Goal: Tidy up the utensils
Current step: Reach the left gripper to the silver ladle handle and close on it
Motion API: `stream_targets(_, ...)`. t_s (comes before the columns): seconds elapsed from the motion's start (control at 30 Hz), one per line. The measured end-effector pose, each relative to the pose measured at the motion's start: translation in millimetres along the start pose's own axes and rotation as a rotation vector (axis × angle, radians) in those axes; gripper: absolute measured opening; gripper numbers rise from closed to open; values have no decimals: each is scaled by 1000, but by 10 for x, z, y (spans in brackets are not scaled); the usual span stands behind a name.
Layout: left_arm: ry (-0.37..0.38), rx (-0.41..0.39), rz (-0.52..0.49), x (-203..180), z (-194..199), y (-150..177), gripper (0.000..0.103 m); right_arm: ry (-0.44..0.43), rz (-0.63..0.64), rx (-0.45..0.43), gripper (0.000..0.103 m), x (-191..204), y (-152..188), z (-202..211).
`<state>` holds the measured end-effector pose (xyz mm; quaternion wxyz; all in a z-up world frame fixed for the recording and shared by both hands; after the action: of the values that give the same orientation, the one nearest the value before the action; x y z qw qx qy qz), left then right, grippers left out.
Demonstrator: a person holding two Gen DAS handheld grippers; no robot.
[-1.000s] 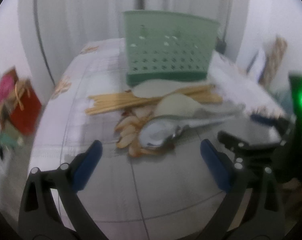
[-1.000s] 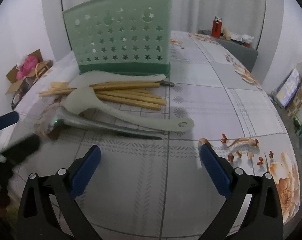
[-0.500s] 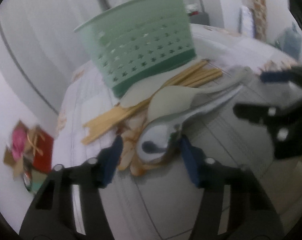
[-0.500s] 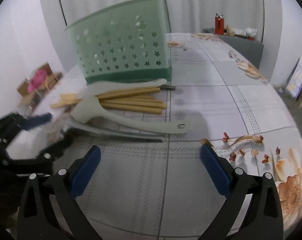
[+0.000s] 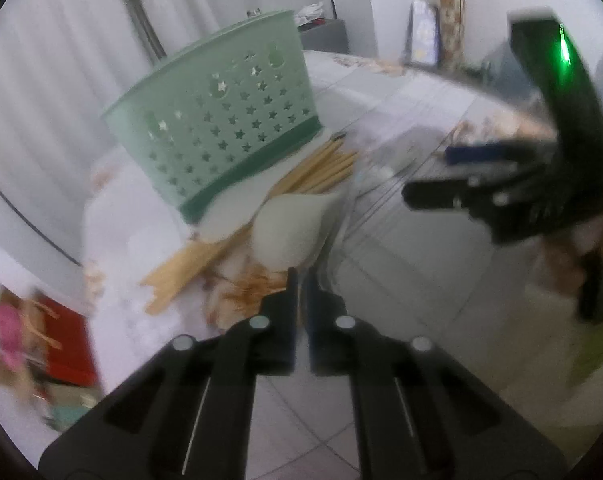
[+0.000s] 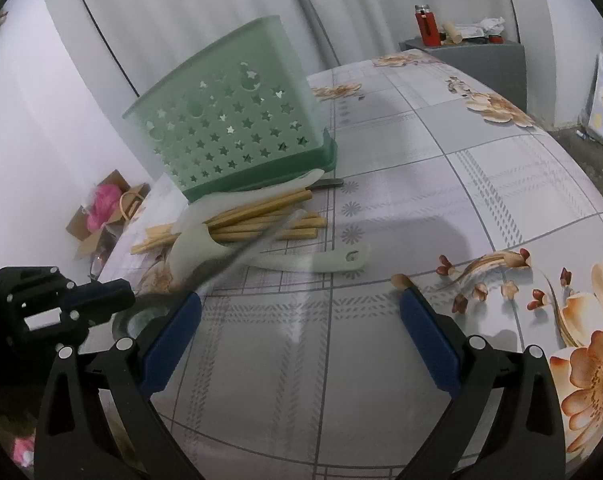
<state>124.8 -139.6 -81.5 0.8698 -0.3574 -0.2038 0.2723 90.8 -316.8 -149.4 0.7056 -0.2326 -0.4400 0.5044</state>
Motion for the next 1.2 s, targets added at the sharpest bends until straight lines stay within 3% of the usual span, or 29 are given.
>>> stream_targets(0.13,88,7,179,162,-105,32,4,14,14,7,97,10,0,-20)
stream_targets(0.3,138,-20,490,393,-86,154,43,29,31,12,97,12,18,-29)
stream_targets(0.43,166,-63,758,533,71,304,46,24,29,8,97,14,43,-8)
stream_targets(0.53,180,-50,909,485,136,494,46,18,37,4,97,17,59,12)
stream_targets(0.67,193,4,971,255,100,674,45,20,47,4,97,28,75,22)
stream_targets(0.83,188,-27,1042,240,-2,639,44,18,47,-2,97,34,79,28)
stream_targets(0.93,227,-36,1089,201,-133,569,42,17,47,-9,97,36,80,32)
stream_targets(1.1,232,-1,1109,112,-319,534,10,3,35,-21,97,28,72,37)
stream_targets(1.2,214,4,1092,88,-360,539,5,-24,13,-31,97,1,54,50)
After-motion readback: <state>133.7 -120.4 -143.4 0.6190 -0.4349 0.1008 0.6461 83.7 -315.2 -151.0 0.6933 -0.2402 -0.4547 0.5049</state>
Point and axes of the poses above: each gripper's, at about its wrist camera, not at the fingertips, and z roughly against the way its jaws point, x to its left, y to its underside, the point moved 9 cm from there along -z, roughly the way its jaws point, and after that the axes turned 11 degrees about -x, right-handed, at the moved point
